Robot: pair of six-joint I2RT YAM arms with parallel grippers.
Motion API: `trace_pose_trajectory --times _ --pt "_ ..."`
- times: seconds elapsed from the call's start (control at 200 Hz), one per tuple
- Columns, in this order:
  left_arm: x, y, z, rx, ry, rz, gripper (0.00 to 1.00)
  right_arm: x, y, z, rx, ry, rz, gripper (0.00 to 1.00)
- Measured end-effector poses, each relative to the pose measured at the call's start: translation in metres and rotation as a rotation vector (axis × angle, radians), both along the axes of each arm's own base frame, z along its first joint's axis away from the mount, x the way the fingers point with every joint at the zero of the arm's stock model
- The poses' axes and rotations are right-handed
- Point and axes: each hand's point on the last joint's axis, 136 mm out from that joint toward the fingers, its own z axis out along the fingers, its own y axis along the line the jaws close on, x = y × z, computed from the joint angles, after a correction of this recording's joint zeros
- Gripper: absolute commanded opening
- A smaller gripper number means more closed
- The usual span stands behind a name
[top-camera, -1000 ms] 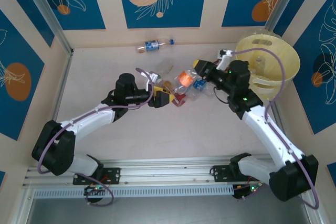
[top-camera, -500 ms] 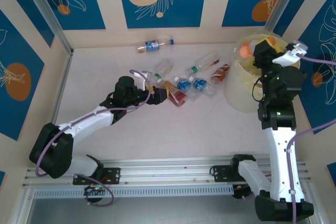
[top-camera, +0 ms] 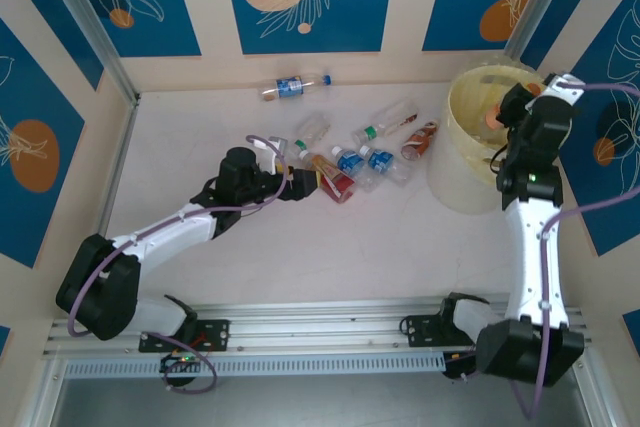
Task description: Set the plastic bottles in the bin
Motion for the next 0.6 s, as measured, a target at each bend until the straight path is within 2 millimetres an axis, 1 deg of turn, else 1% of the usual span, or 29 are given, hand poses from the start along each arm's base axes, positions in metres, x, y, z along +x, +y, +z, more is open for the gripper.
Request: trace_pose_trajectory --times 0.1,0.17,0.205,0.245,0.27,0.295,0.32,0.385,0.44,0.495,0.6 --pt "0.001 0.0 0.0 0.001 -0.001 0.004 1.0 0.008 -0.005 -0.026 0.006 0.149 -0.012 0.05" --pt "0.001 0.001 0.0 0.002 -0.001 0.007 1.0 0.005 -0.009 -0.042 0.005 0.235 -0.035 0.06" --pt "0.001 0.001 0.0 0.002 -0.001 0.007 1.0 0.002 -0.011 -0.05 0.005 0.272 -0.049 0.09" --pt "0.001 0.001 0.0 0.002 -0.001 0.007 1.0 -0.003 -0.014 -0.059 0.006 0.312 -0.065 0.18" --pt "0.001 0.001 0.0 0.002 -0.001 0.007 1.0 -0.005 -0.014 -0.063 0.007 0.334 -0.072 0.27" --pt "0.001 0.001 -0.001 0.003 -0.001 0.008 1.0 -0.008 -0.015 -0.068 0.009 0.354 -0.079 0.38" --pt "0.002 0.001 -0.001 0.004 0.0 0.009 1.0 -0.01 -0.016 -0.071 0.011 0.371 -0.083 0.47" --pt "0.002 0.001 -0.002 0.005 0.002 0.01 1.0 -0.014 -0.015 -0.079 0.016 0.409 -0.084 0.59" --pt "0.002 0.001 -0.004 0.007 0.005 0.01 1.0 -0.013 -0.014 -0.082 0.022 0.42 -0.076 0.68" --pt "0.002 0.001 -0.005 0.009 0.007 0.01 1.0 -0.011 -0.011 -0.079 0.025 0.423 -0.054 0.75" --pt "0.002 0.001 -0.006 0.01 0.009 0.01 1.0 -0.011 -0.003 -0.07 0.039 0.411 -0.013 0.82"
